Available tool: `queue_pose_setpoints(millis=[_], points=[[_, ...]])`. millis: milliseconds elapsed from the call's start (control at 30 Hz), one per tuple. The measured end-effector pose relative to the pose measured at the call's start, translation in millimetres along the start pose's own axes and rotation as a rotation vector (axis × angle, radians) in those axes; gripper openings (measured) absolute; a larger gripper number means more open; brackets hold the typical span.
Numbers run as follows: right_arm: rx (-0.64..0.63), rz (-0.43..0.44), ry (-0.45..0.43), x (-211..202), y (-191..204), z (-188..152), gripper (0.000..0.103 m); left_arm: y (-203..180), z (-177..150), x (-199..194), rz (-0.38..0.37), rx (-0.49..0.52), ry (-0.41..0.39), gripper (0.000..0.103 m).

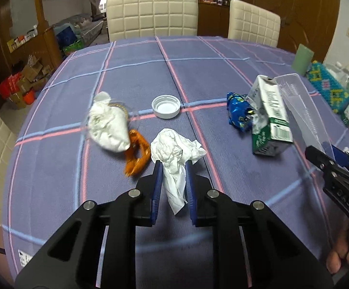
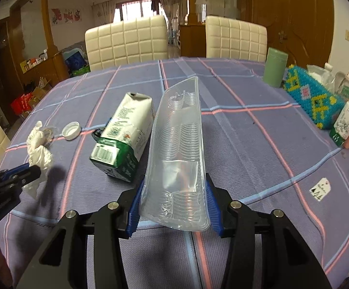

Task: Collect trash
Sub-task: 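Grasp the clear plastic tray with the right tool while the left tool grasps a white tissue, then carry the white tissue and clear tray with both tools toward the clear bin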

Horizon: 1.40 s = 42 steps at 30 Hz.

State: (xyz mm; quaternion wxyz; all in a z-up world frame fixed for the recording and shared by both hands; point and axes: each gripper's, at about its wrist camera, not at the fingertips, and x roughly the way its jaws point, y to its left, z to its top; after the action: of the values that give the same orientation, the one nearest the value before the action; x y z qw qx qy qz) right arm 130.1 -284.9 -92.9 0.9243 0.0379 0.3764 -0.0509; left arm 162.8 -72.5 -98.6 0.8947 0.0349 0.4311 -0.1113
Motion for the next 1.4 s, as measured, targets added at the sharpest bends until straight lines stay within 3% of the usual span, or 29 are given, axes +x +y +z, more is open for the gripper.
queue_pose_setpoints(millis=[467,900,1400], points=[[-0.154,0.085,-0.069,-46.1,72.8,-10.7,0.045,48.7,-33.3,-61.7,0.040,-0.088,-0.077,0.020],[-0.324,0.204,-0.034,-44.4,167.9,-10.7,0.045,114.9,-59.0,-87.1,0.082,-0.187,-0.112,0.020],[-0.524,0.328,-0.016,-38.6,287.1,-16.5,0.045,207.2,-88.0,-107.1,0.211,-0.317,-0.123,0.020]])
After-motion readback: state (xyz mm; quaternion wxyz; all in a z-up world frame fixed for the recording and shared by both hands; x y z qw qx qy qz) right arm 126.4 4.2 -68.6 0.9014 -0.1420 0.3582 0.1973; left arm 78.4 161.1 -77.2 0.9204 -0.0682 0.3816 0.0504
